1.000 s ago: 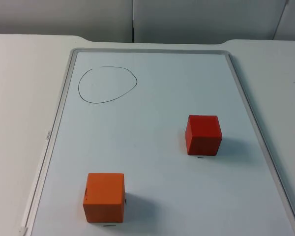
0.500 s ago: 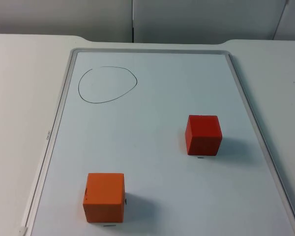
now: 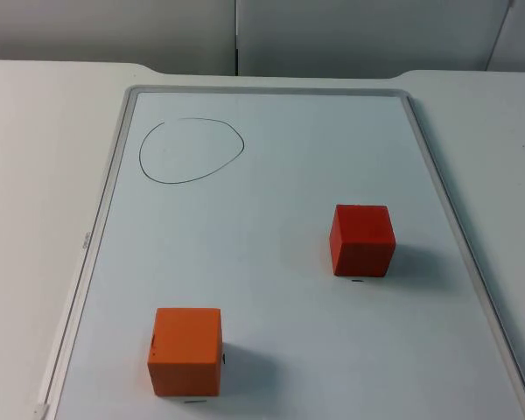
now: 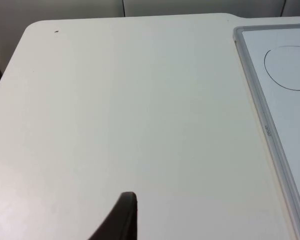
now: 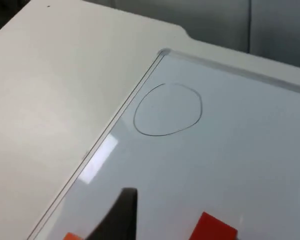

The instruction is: Pick up one cube with the left hand and another cube with the right hand. First place the cube in the right hand at the target position, then stack the cube in the left hand on top.

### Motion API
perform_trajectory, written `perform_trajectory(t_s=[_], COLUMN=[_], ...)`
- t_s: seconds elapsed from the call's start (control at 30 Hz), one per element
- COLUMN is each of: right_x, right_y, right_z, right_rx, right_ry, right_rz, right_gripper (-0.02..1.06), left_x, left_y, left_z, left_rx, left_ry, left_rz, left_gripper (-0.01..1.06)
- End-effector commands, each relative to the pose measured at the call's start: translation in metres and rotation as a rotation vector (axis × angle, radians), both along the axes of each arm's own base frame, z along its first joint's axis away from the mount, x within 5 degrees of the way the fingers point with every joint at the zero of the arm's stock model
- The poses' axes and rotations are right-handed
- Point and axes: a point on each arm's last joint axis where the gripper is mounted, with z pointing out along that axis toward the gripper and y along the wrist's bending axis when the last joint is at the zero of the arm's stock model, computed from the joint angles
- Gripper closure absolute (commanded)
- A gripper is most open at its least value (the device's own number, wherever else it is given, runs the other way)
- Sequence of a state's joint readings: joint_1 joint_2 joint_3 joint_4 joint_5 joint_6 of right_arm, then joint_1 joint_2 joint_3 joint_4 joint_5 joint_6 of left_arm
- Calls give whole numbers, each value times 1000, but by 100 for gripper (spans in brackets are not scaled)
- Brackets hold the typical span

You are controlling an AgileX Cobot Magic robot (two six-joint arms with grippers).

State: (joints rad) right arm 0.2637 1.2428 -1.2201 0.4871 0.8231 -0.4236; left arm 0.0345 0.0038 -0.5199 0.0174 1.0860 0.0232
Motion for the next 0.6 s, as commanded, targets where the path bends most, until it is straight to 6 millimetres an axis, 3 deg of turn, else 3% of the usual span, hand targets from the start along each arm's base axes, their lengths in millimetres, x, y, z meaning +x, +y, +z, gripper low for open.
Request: perform_trajectory(t_s=[0.0,0.07,0.23,0.43,0.57], right_x=[14,22,46,56,57], right_y=[17,24,50,55,62], right_z=[-10,-19,-67,-100,-111], right_rx=[20,27,-20,-144,-187], right_ry=[43,76,255,350,385], right_rz=[14,7,-41,-188,-232], right_gripper=[2,2,2,2,2], left_x=[0,0,0,0,0], left_y=[0,0,0,0,0], left_z=[-1,-1,-1,-1,-1], left_rx=[-6,-6,-6,-6,-6], left_ry=[-6,-6,-6,-6,-6], left_rz=[1,1,1,1,1], left_gripper=[0,0,0,0,0])
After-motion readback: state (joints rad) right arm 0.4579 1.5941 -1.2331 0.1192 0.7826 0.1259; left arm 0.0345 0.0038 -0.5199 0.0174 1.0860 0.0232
